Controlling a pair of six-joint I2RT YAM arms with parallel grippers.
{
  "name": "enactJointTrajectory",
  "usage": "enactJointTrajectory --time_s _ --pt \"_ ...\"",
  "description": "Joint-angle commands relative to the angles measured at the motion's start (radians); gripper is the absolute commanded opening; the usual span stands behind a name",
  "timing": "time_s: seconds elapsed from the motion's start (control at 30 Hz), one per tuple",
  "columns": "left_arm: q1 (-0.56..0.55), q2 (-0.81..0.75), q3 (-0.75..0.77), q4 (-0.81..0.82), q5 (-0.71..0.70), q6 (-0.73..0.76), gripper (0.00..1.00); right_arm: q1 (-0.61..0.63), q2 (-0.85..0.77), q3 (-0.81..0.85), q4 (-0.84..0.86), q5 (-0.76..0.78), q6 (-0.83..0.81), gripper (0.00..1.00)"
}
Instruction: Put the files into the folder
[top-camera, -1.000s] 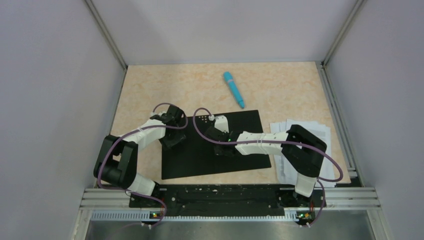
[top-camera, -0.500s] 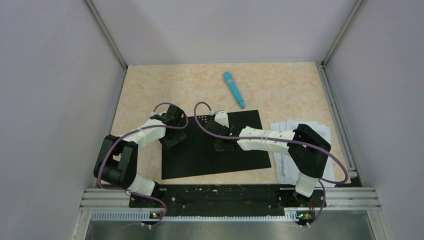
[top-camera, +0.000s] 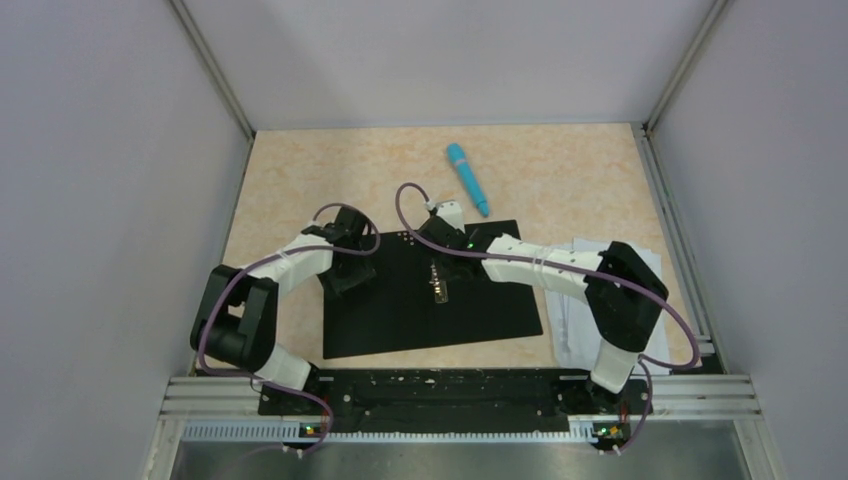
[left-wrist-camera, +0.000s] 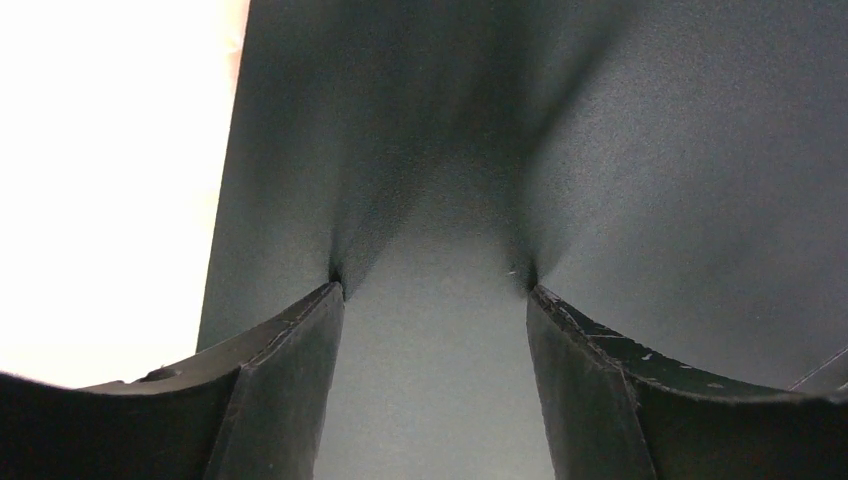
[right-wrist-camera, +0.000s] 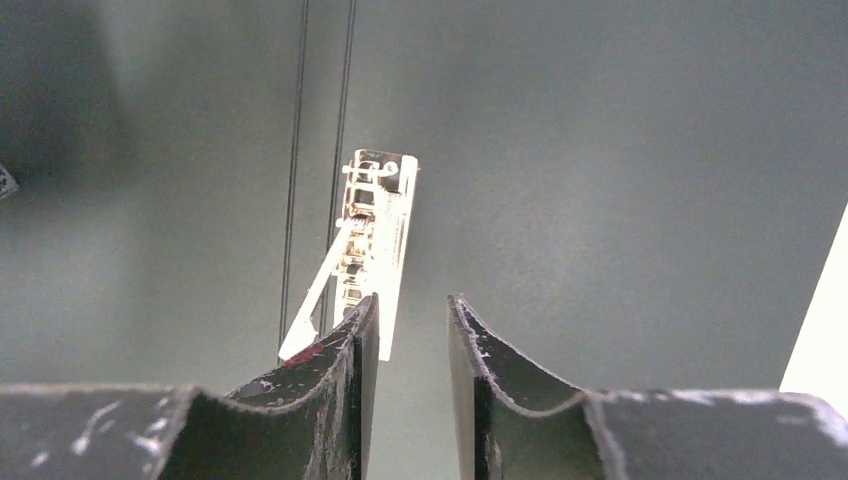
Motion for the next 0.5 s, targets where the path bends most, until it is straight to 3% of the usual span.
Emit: enactJointTrajectory --time_s 0.0,0.13,0.3,0.47 --pt "0.008 0.032 0.034 0.018 0.040 0.049 0.73 -0.044 -0.124 -0.024 0.046 -0.029 -0.059 0.31" --pt "0.008 0.018 0.083 0.025 0.098 0.097 0.73 -0.065 -0.223 -0.156 0.151 -0.143 -0.080 0.31" --pt "0.006 -0.042 0.111 0.028 0.147 0.134 0.75 -0.065 -0.293 -0.344 0.361 -0.395 -0.074 0.16" --pt "0.006 -0.083 0.077 0.036 0.192 0.131 0.76 -0.066 -0.256 -0.409 0.567 -0.552 -0.046 0.05"
